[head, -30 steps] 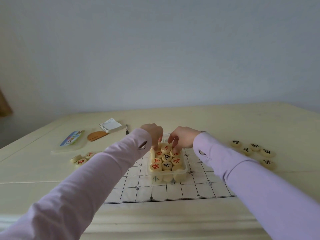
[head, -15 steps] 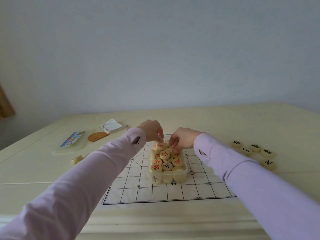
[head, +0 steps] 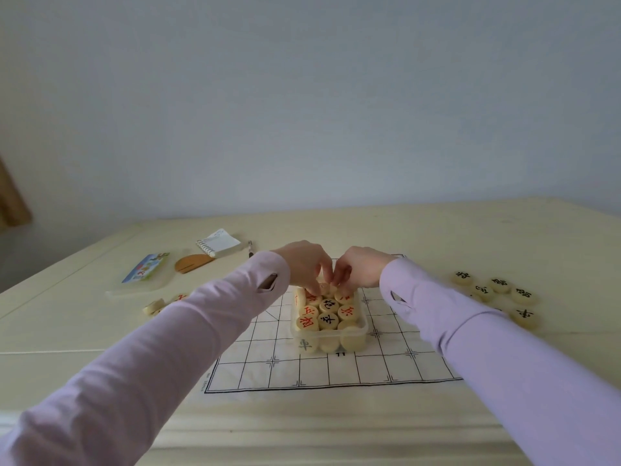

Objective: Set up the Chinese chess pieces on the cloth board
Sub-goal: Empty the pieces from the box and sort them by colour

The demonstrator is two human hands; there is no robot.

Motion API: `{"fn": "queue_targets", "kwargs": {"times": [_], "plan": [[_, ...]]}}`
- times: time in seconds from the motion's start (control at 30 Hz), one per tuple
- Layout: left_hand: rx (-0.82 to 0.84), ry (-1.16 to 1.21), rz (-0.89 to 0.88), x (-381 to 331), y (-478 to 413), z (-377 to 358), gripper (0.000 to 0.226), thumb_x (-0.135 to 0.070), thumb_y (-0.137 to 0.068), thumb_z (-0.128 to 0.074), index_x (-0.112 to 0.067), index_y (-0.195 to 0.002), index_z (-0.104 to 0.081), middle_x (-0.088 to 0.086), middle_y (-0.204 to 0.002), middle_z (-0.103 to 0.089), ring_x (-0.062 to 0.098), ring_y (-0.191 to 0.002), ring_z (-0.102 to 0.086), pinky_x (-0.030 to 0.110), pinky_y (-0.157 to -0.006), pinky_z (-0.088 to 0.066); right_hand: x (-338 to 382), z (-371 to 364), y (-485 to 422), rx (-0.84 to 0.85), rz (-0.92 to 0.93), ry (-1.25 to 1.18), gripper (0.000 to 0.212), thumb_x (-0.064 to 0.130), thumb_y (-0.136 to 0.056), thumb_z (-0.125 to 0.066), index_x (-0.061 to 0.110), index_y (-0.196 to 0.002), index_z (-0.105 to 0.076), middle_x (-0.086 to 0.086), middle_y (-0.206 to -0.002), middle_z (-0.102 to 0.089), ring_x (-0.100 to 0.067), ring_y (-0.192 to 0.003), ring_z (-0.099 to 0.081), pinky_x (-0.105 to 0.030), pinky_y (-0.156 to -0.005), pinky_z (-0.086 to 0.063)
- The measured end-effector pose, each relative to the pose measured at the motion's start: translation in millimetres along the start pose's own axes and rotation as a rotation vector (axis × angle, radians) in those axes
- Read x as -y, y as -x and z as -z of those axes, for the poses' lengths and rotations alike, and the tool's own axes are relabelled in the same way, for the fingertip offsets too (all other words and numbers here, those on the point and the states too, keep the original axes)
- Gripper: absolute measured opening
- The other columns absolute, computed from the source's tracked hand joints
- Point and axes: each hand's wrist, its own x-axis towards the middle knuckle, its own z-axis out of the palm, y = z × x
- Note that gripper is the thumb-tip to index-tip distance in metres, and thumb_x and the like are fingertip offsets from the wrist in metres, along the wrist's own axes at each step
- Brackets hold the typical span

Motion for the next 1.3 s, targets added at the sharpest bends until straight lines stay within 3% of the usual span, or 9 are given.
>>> {"fn": "queue_targets", "kwargs": {"times": [0.1, 0.23, 0.4, 0.5, 0.57, 0.7, 0.87, 1.07, 1.3], "plan": [[0.020, 0.013, -0.038, -6.3, 3.0, -1.0, 0.017, -0.026, -0.078, -0.070, -0.027, -0.094, -0.072, 0.000, -0.097, -0.066, 0.019, -0.091, -0.060, 0.030, -0.079, -0.047, -0.9, -0.9, -0.4, -0.016, 0.001, -0.011, 0.034, 0.014, -0.081, -0.069, 0.014, -0.114, -0.066, -0.001, -0.116, -0.066, -0.020, -0.110, -0.059, -0.025, -0.084, -0.043], [0.076, 0.010, -0.009, -13.0, 3.5, -8.7, 0.028, -0.038, -0.076, -0.073, -0.023, -0.100, -0.073, -0.001, -0.096, -0.070, 0.017, -0.090, -0.063, 0.026, -0.079, -0.048, 0.1, -2.8, -0.2, -0.063, 0.015, -0.021, 0.033, 0.011, -0.079, -0.071, 0.014, -0.111, -0.066, -0.001, -0.114, -0.067, -0.019, -0.107, -0.060, -0.025, -0.085, -0.046], [0.115, -0.032, 0.028, -17.1, -1.8, -13.0, 0.028, -0.040, -0.076, -0.072, -0.025, -0.100, -0.072, -0.001, -0.096, -0.073, 0.018, -0.088, -0.068, 0.032, -0.086, -0.053, -0.3, -2.5, 9.0, -0.123, 0.021, -0.043, 0.024, 0.015, -0.075, -0.075, 0.011, -0.098, -0.073, -0.005, -0.102, -0.071, -0.021, -0.097, -0.064, -0.030, -0.080, -0.049], [0.140, -0.040, 0.059, -18.3, -2.4, -10.3, 0.030, -0.041, -0.075, -0.072, -0.026, -0.100, -0.072, -0.003, -0.093, -0.073, 0.016, -0.086, -0.068, 0.032, -0.087, -0.053, 4.7, 0.9, 16.6, -0.080, 0.006, -0.014, 0.026, 0.019, -0.073, -0.077, 0.011, -0.098, -0.074, -0.007, -0.104, -0.071, -0.023, -0.100, -0.063, -0.029, -0.076, -0.046], [0.139, -0.026, 0.079, -19.1, -2.7, -10.3, 0.029, -0.038, -0.073, -0.073, -0.026, -0.099, -0.071, -0.003, -0.092, -0.073, 0.015, -0.085, -0.068, 0.031, -0.086, -0.053, 10.7, 1.3, 21.1, -0.022, 0.021, 0.007, 0.029, 0.023, -0.072, -0.079, 0.010, -0.098, -0.073, -0.006, -0.097, -0.069, -0.020, -0.091, -0.059, -0.027, -0.072, -0.041], [0.094, -0.004, 0.067, -16.1, 0.4, -7.0, 0.024, -0.032, -0.069, -0.076, -0.025, -0.091, -0.072, -0.004, -0.089, -0.073, 0.015, -0.082, -0.068, 0.027, -0.077, -0.052, 20.4, -4.1, 26.1, 0.031, 0.070, 0.061, 0.033, 0.029, -0.071, -0.080, 0.008, -0.096, -0.072, -0.004, -0.089, -0.065, -0.017, -0.083, -0.056, -0.026, -0.068, -0.042], [0.001, 0.095, 0.051, 5.2, 22.7, 14.0, 0.027, -0.042, -0.072, -0.073, -0.023, -0.092, -0.071, -0.010, -0.088, -0.065, 0.012, -0.088, -0.061, 0.031, -0.084, -0.050, 25.8, -11.5, 23.7, 0.035, 0.081, 0.091, 0.024, 0.024, -0.070, -0.079, 0.013, -0.091, -0.072, 0.001, -0.084, -0.065, -0.017, -0.084, -0.060, -0.028, -0.074, -0.047], [-0.004, 0.133, 0.048, 14.8, 40.1, 8.7, 0.028, -0.041, -0.074, -0.072, -0.023, -0.095, -0.069, -0.018, -0.083, -0.062, 0.006, -0.087, -0.063, 0.027, -0.085, -0.050, 36.2, -17.7, 18.6, 0.098, 0.077, 0.169, 0.031, 0.019, -0.074, -0.075, 0.009, -0.103, -0.071, -0.005, -0.104, -0.070, -0.017, -0.083, -0.058, -0.028, -0.073, -0.046], [-0.214, 0.129, 0.079, 8.0, 40.2, 12.0, 0.022, -0.035, -0.074, -0.068, -0.021, -0.091, -0.068, -0.012, -0.082, -0.063, 0.012, -0.085, -0.063, 0.029, -0.081, -0.052, 37.5, -22.7, 23.7, -0.023, 0.109, 0.219, 0.016, 0.016, -0.072, -0.068, 0.016, -0.088, -0.070, 0.005, -0.077, -0.061, -0.017, -0.071, -0.057, -0.022, -0.058, -0.043]]}}
